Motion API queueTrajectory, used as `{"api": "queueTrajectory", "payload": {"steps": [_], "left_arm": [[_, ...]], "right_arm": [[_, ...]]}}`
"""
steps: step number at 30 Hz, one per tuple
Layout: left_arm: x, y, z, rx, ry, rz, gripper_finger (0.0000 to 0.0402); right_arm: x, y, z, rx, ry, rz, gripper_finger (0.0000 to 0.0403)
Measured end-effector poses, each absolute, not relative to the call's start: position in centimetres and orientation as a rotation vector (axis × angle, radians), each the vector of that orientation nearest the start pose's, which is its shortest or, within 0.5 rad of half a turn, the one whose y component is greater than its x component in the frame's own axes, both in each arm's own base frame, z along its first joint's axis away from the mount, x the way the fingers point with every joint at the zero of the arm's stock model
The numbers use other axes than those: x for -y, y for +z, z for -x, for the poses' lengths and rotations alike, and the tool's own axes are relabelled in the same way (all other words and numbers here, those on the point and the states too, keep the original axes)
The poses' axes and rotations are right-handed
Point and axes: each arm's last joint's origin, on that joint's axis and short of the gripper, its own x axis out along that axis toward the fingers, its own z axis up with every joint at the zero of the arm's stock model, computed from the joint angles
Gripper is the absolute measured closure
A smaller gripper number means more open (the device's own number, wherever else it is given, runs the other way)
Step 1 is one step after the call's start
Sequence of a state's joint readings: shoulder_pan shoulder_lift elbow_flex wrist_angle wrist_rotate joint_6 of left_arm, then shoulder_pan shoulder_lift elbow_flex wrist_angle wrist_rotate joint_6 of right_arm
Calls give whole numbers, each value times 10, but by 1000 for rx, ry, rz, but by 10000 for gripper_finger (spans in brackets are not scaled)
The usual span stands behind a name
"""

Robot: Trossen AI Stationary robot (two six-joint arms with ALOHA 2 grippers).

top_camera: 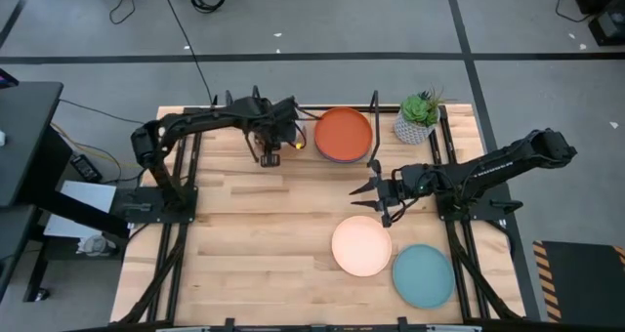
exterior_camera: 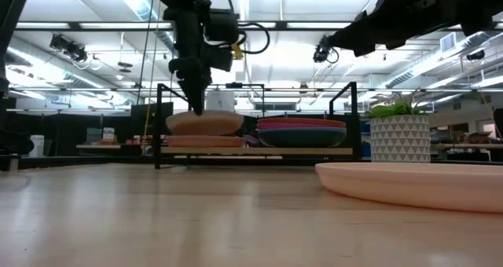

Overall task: Place and stack plates onto a shelf
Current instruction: Stack the gray plate on top of the brown plate on the shelf, then stack the light orange plate on top of the gray plate on the shelf

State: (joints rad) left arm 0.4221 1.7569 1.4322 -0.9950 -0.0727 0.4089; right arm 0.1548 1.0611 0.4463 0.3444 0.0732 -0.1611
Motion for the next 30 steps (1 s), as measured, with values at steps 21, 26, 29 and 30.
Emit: {"api": "queueTrajectory", "payload": {"steps": [21, 26, 29, 30], "left_arm": [[-42, 244, -351, -1237, -267, -359, 279], [12, 239, -380, -1008, -404, -667, 282], [36, 231, -392, -920, -450, -770, 283], [41, 226, -395, -913, -475, -801, 283]], "right_arm": [[-41, 202, -210, -418, 57, 146, 284], [-48, 202, -206, -423, -13, 118, 284], [-52, 202, -203, -430, -41, 56, 284], [-52, 202, -201, -444, -46, 38, 285]]}}
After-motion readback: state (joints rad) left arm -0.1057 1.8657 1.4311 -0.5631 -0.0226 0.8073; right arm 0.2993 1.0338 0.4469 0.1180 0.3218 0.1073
